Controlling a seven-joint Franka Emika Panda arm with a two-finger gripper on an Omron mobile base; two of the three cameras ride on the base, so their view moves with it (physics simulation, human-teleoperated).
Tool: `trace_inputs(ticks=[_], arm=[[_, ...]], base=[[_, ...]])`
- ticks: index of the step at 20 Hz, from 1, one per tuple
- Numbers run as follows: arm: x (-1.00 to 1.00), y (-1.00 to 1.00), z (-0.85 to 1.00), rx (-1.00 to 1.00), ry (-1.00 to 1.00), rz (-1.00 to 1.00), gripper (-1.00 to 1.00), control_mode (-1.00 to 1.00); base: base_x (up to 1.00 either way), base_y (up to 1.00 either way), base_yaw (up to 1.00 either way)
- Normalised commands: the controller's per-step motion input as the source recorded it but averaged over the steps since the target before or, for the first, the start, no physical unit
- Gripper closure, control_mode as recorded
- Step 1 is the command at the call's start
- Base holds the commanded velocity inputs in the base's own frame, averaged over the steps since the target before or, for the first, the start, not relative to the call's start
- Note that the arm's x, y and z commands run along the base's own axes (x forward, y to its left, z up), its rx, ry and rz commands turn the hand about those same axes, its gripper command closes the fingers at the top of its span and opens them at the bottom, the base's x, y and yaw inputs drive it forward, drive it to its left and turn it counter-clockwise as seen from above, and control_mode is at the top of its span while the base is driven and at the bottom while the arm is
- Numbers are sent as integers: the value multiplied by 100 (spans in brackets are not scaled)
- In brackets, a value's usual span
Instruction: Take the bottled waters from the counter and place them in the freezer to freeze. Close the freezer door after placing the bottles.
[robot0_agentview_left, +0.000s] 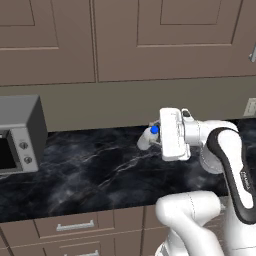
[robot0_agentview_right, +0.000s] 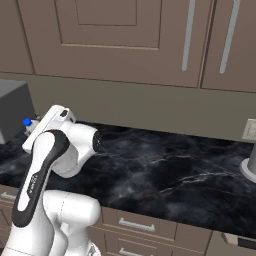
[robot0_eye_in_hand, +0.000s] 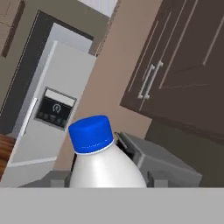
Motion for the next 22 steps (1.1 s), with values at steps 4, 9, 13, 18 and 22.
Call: trace_inputs(ticks=[4,9,13,18,22], arm=[[-100,0,55,32,-22,-5,100,-100],[-99,5,17,32,-1,0,100,-100],[0,0,0,0,0,0,100,100],[0,0,0,0,0,0,100,100],[0,0,0,0,0,0,100,100]], base=[[0,0,0],[0,0,0],[-75,67,36],[-4,59,81],[0,56,86]])
